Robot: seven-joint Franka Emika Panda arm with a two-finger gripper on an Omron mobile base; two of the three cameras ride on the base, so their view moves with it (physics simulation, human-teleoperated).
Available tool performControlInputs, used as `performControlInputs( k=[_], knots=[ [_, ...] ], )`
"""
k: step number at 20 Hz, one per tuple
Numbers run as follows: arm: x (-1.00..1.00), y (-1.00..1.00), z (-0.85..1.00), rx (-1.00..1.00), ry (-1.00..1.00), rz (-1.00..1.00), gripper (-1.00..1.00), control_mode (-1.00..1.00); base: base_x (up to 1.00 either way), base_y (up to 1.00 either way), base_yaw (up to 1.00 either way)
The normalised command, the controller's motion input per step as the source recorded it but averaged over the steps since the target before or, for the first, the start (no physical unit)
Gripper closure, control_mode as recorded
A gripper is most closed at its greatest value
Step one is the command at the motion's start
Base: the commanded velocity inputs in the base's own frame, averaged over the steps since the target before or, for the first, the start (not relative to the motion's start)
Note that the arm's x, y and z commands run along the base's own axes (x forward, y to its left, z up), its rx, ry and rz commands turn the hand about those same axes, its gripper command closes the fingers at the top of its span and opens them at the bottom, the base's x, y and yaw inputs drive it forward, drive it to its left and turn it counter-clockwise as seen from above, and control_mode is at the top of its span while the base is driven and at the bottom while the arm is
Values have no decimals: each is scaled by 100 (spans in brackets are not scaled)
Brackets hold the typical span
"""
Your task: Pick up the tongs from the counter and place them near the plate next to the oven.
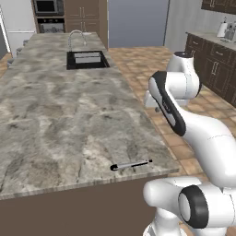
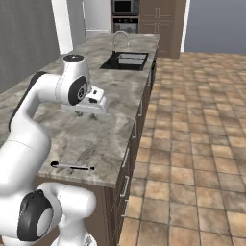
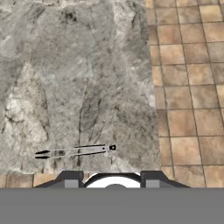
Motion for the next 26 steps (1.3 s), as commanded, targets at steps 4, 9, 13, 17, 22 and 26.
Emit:
performControlInputs(
  k=[4,9,13,17,22,26],
  knots=[
    [-1,8,-13,0,0,-1,-100,-100,0,0,0],
    [-5,90,-49,-13,7,-11,-100,-100,0,0,0],
    [0,100,-24,-20,10,-24,-100,-100,0,0,0],
    [0,96,-11,-11,16,-30,-100,-100,0,0,0],
    [0,23,11,9,14,-21,-100,-100,0,0,0],
    [1,-21,18,30,6,-16,-100,-100,0,0,0]
  ],
)
